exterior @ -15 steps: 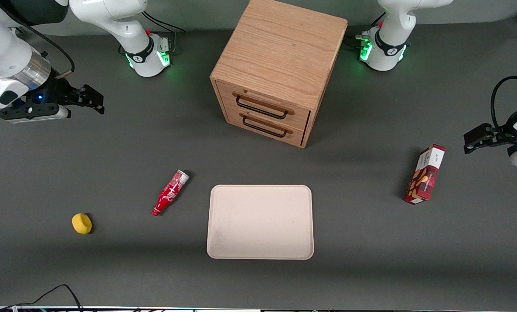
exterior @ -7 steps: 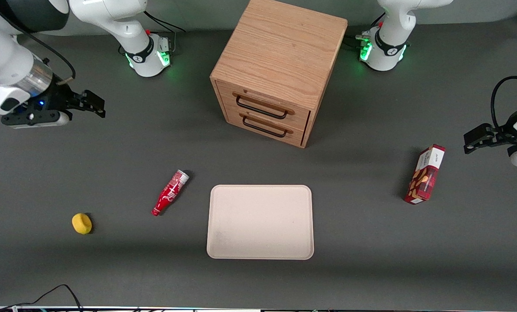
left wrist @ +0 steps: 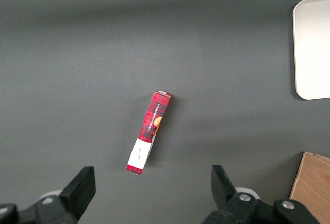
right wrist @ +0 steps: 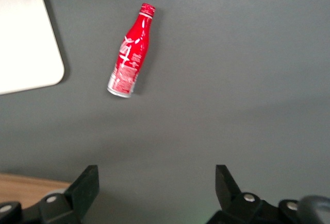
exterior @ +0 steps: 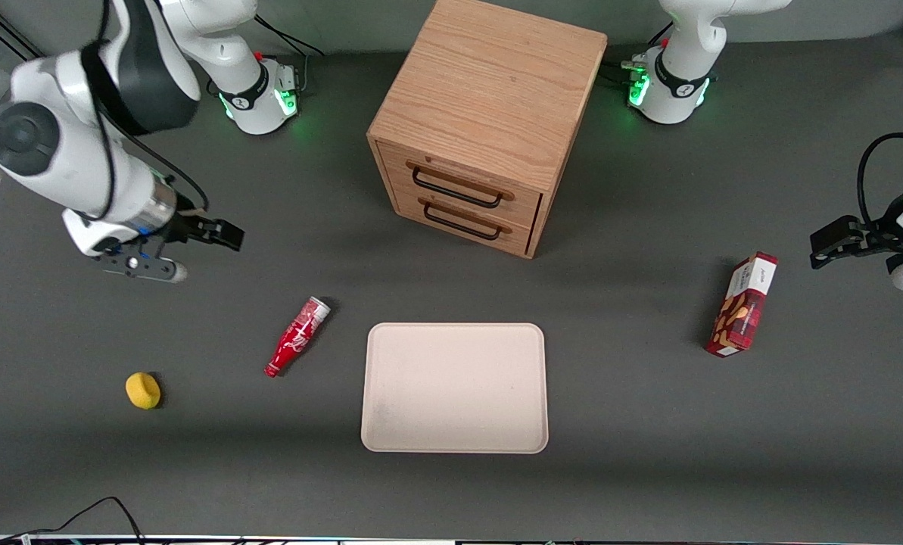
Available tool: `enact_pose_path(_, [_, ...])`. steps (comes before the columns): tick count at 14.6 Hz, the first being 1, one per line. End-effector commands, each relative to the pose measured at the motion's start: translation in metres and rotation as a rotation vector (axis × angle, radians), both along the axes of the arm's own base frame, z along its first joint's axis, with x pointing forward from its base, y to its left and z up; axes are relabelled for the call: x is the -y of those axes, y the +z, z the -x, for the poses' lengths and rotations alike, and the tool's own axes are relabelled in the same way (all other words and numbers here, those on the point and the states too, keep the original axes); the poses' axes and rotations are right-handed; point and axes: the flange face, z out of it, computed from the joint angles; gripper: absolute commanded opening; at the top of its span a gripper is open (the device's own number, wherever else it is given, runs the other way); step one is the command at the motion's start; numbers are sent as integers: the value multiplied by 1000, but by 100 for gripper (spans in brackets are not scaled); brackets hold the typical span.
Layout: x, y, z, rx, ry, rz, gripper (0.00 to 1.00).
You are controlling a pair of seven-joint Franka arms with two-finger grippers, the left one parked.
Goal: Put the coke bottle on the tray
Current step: 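Move the open right gripper down over the red Coca-Cola bottle, then close the right gripper around the bottle's body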
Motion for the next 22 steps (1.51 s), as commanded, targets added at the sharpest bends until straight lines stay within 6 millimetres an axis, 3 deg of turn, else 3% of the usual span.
enact_pose_path(1, [-18, -36, -19, -1, -55, -10, 100])
enact_pose_path(4, [-33, -94, -20, 33, -138, -13, 100])
enact_pose_path(12, [-39, -211, -35, 121, -377, -37, 100])
enact_pose_path(18, [-39, -269, -35, 121, -378, -13, 100])
enact_pose_path(22, [-40, -277, -39, 121, -382, -7, 99])
